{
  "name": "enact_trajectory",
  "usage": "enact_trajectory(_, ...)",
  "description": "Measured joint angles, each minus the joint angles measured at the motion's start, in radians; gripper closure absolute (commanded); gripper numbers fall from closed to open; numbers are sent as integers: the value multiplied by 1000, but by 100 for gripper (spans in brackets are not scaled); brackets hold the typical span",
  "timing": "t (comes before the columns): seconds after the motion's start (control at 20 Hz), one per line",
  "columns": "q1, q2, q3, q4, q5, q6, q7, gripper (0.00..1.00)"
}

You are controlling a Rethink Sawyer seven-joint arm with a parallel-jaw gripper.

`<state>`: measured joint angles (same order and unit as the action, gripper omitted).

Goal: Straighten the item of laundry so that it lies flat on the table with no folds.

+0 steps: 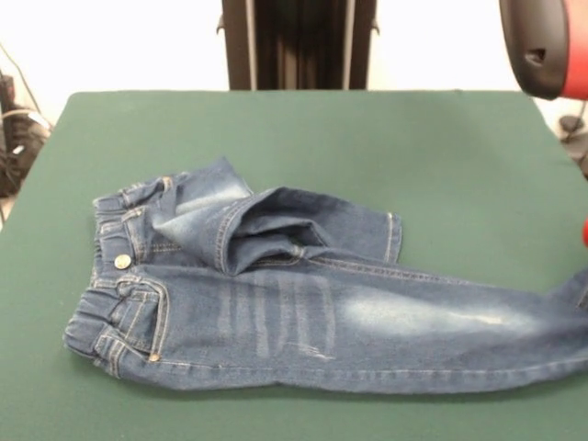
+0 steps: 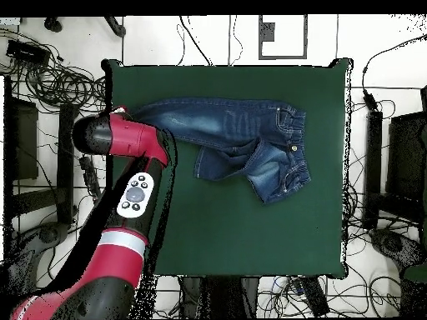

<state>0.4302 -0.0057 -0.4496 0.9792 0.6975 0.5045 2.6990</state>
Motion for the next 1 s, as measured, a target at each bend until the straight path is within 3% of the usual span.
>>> enact_trajectory(0.6, -20, -36, 11, -4, -24, 0, 0, 0)
enact_trajectory(1.0, -192, -200, 96, 129, -182, -47, -7, 0)
